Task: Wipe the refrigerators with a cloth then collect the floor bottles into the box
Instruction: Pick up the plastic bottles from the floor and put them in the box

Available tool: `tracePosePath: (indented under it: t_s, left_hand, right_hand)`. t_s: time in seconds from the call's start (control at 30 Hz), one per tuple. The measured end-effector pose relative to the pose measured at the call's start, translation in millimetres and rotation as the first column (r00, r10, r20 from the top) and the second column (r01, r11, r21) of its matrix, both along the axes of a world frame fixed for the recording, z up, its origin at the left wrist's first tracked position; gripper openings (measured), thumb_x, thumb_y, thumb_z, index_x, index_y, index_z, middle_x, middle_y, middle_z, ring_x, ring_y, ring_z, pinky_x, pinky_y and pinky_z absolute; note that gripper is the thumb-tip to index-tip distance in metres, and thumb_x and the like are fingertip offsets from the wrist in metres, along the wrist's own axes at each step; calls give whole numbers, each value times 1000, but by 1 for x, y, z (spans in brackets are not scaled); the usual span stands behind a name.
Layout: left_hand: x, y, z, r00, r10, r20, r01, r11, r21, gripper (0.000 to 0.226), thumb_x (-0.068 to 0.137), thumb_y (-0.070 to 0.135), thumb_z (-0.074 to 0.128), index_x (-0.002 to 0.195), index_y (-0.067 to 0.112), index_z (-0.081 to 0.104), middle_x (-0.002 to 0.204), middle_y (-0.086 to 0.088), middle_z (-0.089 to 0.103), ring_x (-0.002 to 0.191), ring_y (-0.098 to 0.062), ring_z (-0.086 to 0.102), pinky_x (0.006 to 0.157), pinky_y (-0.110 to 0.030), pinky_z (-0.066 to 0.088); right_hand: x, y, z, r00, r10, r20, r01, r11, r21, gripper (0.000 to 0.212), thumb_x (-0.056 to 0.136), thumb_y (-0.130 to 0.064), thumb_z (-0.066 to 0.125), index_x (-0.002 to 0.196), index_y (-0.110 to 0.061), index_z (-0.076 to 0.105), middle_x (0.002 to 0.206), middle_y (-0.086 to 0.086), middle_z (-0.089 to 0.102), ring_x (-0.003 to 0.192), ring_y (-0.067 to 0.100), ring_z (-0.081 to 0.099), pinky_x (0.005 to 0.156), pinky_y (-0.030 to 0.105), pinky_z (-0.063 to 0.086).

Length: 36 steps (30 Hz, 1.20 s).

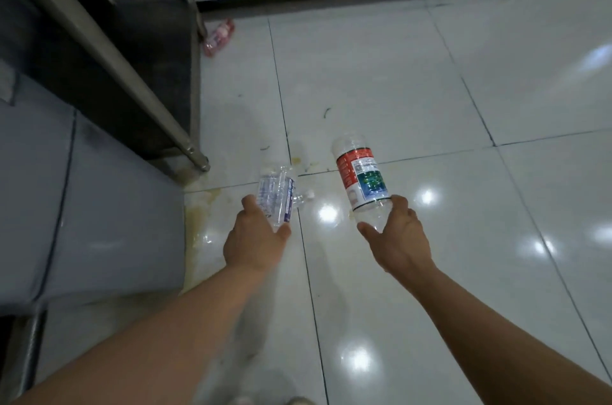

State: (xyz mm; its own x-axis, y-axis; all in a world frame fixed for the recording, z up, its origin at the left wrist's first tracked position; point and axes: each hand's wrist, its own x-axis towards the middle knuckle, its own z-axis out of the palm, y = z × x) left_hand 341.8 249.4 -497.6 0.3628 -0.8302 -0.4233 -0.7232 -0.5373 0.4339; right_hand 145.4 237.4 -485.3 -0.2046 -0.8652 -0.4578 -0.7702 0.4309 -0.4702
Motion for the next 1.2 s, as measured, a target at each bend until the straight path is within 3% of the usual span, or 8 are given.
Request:
tracePosePath:
  t_s: [0.1,0.33,0.8,0.97,1.2]
  left_hand:
    - [-7,-33,16,1000,15,-4,-15,1000,1,60,82,36,64,124,10,30,118,-13,58,100,-34,59,81,-42,50]
    - [-5,-125,26,989,136,-61,-133,989,58,58,83,36,64,122,9,30,115,-15,59,95,-35,61,78,-42,52]
    - [15,-247,-17,904,426,-27,-417,896,154,62,84,35,64,124,4,30,116,-20,59,100,-36,59,79,-40,50]
    - [7,-286,-36,781,624,-7,-614,770,171,62,83,35,66,124,3,32,123,-21,57,104,-35,60,76,-35,49]
    - [-40,-316,-87,380,924,-31,-890,375,261,63,82,42,65,123,5,35,125,-22,55,112,-39,55,88,-41,45]
  right_hand:
    - [-13,-36,21,1000,-14,-9,14,1000,4,64,84,-33,68,134,-12,33,119,13,53,101,33,57,81,49,54]
    - [-17,-148,38,998,53,-31,-52,998,28,65,84,-34,68,134,-10,34,122,14,55,109,31,55,90,43,48]
    - [34,-351,-20,930,366,-7,-360,918,164,63,85,-32,68,133,-11,33,124,13,54,111,30,55,93,46,48]
    - [53,-420,-47,832,553,40,-549,810,208,65,85,-33,67,135,-10,31,126,14,52,114,31,53,94,46,48]
    - [61,-462,-95,601,799,22,-774,574,266,58,85,-34,65,127,-9,34,122,15,52,114,31,50,92,43,48]
